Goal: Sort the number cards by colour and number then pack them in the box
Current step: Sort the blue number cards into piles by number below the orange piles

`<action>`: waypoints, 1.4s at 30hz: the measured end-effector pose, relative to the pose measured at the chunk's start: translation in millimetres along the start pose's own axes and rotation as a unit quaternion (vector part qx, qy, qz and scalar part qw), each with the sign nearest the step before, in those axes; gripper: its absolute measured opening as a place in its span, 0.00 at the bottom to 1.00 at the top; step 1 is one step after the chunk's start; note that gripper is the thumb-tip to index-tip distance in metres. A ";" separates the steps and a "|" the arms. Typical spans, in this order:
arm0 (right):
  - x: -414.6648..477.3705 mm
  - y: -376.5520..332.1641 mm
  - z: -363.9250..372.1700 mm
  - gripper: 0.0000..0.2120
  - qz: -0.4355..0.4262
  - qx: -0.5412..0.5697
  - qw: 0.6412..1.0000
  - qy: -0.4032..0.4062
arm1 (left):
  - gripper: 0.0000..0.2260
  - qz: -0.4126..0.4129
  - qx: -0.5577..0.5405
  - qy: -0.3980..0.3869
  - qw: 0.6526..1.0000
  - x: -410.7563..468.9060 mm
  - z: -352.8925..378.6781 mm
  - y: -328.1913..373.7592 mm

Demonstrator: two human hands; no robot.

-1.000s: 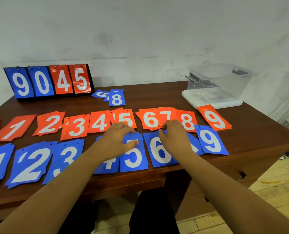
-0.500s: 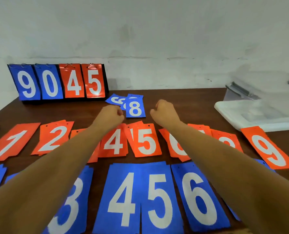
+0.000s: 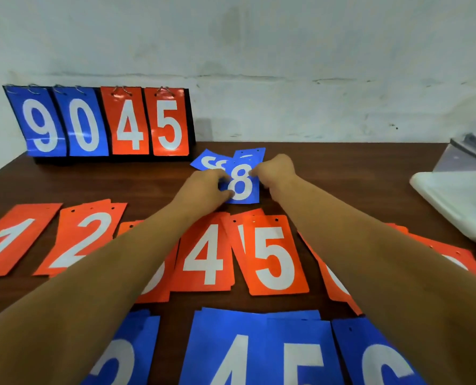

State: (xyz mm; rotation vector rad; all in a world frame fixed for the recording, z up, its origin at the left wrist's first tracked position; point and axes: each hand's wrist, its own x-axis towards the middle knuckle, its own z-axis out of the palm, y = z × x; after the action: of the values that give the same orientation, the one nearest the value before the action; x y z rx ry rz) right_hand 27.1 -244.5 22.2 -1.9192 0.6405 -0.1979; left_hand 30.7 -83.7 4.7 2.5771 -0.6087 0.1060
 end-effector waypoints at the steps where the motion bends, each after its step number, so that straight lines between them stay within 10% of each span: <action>1: -1.0 -0.2 -2.9 0.07 0.009 0.018 1.000 -0.007 | 0.16 -0.005 -0.021 0.005 1.000 -1.4 -2.8 -0.2; 10: -38.2 -21.5 -18.8 0.05 -0.010 0.161 0.975 -0.153 | 0.16 -0.129 -0.403 0.034 0.905 -15.5 -38.2 2.2; 24: -110.0 -6.6 -47.2 0.08 -0.063 0.241 0.963 -0.099 | 0.10 -0.167 -0.442 0.120 0.873 -100.4 -79.6 -4.1; 42: -230.2 16.0 -110.2 0.07 -0.070 0.276 0.956 -0.075 | 0.15 -0.149 -0.566 0.039 0.810 -214.0 -92.2 65.1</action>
State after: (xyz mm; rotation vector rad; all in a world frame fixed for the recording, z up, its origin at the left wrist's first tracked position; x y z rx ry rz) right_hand -218.2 -218.6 89.9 -1.4186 0.3022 -0.2836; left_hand -186.8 -4.8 75.6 1.4394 -0.1142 -0.2060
